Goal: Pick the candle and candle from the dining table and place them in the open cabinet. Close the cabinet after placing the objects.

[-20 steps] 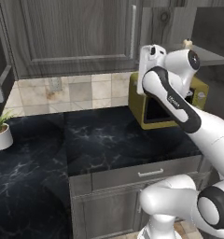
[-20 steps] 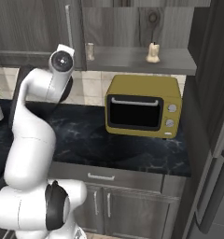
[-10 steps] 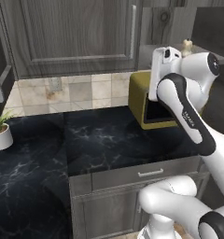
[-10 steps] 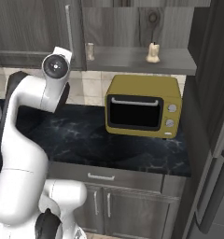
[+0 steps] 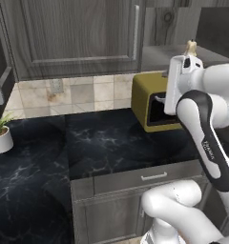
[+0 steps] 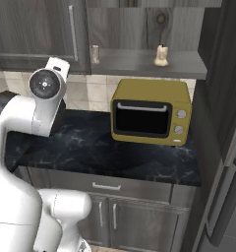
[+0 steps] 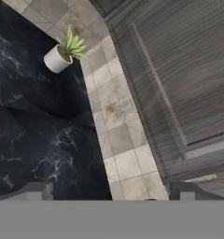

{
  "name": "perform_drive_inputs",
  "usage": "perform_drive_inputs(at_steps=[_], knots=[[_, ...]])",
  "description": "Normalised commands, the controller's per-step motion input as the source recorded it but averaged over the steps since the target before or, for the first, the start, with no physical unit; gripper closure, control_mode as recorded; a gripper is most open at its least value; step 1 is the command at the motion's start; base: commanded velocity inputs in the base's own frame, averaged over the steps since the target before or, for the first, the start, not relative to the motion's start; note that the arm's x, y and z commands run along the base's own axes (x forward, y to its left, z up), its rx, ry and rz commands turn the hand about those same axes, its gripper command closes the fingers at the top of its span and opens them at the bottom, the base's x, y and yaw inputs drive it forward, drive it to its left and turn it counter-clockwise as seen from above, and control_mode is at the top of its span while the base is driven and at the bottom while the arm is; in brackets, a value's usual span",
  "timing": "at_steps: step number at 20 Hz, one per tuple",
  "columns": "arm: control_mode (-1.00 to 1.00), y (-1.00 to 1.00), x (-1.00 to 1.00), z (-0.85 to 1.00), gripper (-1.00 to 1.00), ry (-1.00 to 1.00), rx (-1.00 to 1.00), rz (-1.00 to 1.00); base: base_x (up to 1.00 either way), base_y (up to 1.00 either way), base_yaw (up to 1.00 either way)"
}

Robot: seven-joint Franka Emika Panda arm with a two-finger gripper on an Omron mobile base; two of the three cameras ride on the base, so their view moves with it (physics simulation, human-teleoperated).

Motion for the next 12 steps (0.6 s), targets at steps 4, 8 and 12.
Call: perform_drive_inputs(at_steps=[4, 8, 12], knots=[[-1.00, -0.07, -0.60, 0.00, -1.00, 0.00, 0.00, -0.03, 0.00, 0.00, 0.00], [-1.00, -0.09, -0.54, 0.00, -1.00, 0.00, 0.00, -0.02, 0.00, 0.00, 0.00], [-1.00, -0.08, -0.48, 0.00, -1.00, 0.00, 0.00, -0.01, 0.00, 0.00, 0.00]])
